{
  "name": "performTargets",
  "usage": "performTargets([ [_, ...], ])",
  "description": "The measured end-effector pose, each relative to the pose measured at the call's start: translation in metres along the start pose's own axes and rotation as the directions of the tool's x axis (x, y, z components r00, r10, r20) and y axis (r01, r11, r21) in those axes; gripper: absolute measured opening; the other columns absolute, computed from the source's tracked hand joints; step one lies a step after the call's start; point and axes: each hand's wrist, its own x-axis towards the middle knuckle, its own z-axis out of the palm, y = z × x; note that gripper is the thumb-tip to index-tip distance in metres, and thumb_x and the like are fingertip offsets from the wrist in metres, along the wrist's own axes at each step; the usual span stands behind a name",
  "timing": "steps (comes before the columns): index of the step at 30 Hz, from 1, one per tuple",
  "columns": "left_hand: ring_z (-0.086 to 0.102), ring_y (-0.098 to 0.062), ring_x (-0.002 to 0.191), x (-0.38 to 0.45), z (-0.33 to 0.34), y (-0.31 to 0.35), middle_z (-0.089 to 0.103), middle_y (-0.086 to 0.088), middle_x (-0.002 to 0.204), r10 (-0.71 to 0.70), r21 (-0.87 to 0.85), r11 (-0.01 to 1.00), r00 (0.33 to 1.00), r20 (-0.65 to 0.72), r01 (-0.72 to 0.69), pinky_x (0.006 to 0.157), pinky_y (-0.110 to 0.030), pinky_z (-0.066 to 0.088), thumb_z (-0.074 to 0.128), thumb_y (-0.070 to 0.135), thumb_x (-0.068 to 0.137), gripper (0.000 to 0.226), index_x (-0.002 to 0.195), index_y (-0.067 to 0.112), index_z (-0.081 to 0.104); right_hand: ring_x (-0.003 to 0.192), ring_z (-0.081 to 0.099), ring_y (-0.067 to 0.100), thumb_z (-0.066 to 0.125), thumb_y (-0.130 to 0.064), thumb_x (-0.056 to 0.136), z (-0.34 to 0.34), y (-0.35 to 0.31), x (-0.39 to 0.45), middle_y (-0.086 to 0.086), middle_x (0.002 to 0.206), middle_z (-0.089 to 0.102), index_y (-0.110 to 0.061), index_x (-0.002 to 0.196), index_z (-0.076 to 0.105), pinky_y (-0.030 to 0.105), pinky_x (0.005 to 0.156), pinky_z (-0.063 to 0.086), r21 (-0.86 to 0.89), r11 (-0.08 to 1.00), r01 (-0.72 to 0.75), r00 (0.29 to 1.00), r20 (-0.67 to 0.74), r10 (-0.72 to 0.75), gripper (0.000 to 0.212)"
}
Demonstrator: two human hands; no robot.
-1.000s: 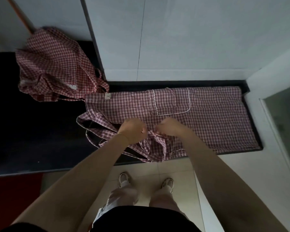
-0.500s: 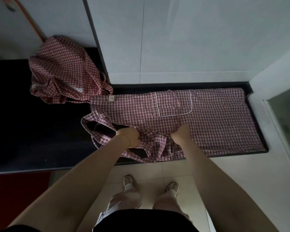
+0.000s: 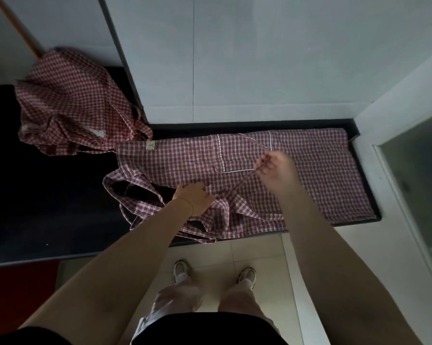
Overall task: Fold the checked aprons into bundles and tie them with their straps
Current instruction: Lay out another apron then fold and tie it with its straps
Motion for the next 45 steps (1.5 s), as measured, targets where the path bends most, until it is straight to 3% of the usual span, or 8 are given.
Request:
performTargets([
  [11,0.02,-0.028,0.145,0.0,-0.009,0.009,0.043,-0.007,0.145,-0.004,0.044,0.999,0.999,0.039,0.002,0.112,-0.054,0.029,0.042,0.025,0.104,0.037,0.14,0.025,0.045,0.048,0.051,0.013,0.044,-0.033,0.105,0.028,-0.057,-0.009,-0.001,0.057,0.046,-0.004,0.118,0.061,0.03,0.054,0.048,-0.385,0.92,0.072,0.993,-0.058,-0.102,0.036],
  [14,0.031,-0.028,0.136,0.004,-0.01,0.009,0.049,-0.004,0.135,-0.022,-0.008,1.0,0.998,0.054,0.023,0.107,-0.053,0.036,0.035,0.037,0.104,0.038,0.139,0.027,0.047,0.067,0.067,0.021,0.041,-0.024,0.105,0.005,-0.043,-0.002,0.01,0.083,0.067,0.001,0.116,0.06,0.028,0.058,0.052,-0.964,0.252,-0.082,0.965,-0.139,-0.221,0.033],
  [17,0.039,-0.023,0.129,0.013,-0.006,0.007,0.045,-0.002,0.135,-0.082,-0.09,0.992,0.996,0.046,0.086,0.105,-0.047,0.039,0.04,0.061,0.094,0.056,0.131,0.023,0.058,0.087,0.064,0.027,0.05,-0.01,0.101,-0.034,-0.016,-0.014,0.019,0.109,0.064,0.005,0.116,0.058,0.034,0.085,0.055,-0.876,-0.436,-0.205,0.97,-0.24,0.025,0.023],
  [22,0.038,-0.026,0.131,0.006,-0.002,0.009,0.039,-0.003,0.139,-0.104,-0.225,0.971,0.992,-0.075,0.085,0.116,-0.048,0.026,0.063,0.057,0.08,0.048,0.114,0.022,0.067,0.115,0.059,0.027,0.054,-0.03,0.101,-0.037,0.025,-0.044,0.012,0.125,0.061,-0.005,0.135,0.053,0.032,0.093,0.048,-0.636,-0.764,-0.11,0.84,-0.47,0.27,0.042],
  [28,0.056,-0.023,0.081,-0.02,0.021,0.017,0.054,0.0,0.084,-0.482,-0.636,0.755,0.792,-0.374,0.159,0.088,-0.039,0.048,0.053,0.033,0.09,0.023,0.079,0.014,0.055,0.082,0.058,0.021,0.046,-0.016,0.1,-0.009,0.06,-0.01,0.002,0.088,0.055,-0.012,0.09,0.056,0.031,0.069,0.047,-0.834,-0.519,0.186,0.982,0.144,0.119,0.014],
  [34,0.059,-0.021,0.087,-0.036,0.032,0.008,0.065,-0.004,0.096,-0.173,-0.536,0.828,0.984,0.032,0.163,0.093,-0.035,0.047,0.05,0.044,0.097,0.033,0.097,0.015,0.065,0.124,0.041,0.033,0.062,-0.029,0.091,-0.01,0.095,-0.001,0.013,0.133,0.041,-0.013,0.127,0.047,0.043,0.099,0.046,-0.82,-0.498,0.282,0.959,0.256,0.122,0.042],
  [38,0.06,-0.025,0.109,-0.045,0.026,-0.011,0.06,-0.006,0.117,-0.162,-0.177,0.925,0.771,0.616,0.336,0.096,-0.033,0.048,0.06,0.027,0.094,0.016,0.098,0.012,0.063,0.129,0.036,0.034,0.063,-0.025,0.089,-0.01,0.098,-0.002,0.012,0.136,0.036,-0.017,0.131,0.045,0.044,0.101,0.044,-0.83,-0.48,0.284,0.959,0.249,0.136,0.047],
  [45,0.057,-0.015,0.071,-0.037,0.003,0.013,0.063,0.0,0.081,-0.352,-0.534,0.786,0.936,0.024,0.31,0.065,-0.028,0.047,0.043,0.058,0.095,0.052,0.083,0.012,0.063,0.138,0.032,0.031,0.051,-0.025,0.097,-0.007,0.097,-0.002,0.01,0.148,0.034,-0.014,0.143,0.041,0.042,0.113,0.033,-0.845,-0.437,0.309,0.951,0.284,0.125,0.049],
])
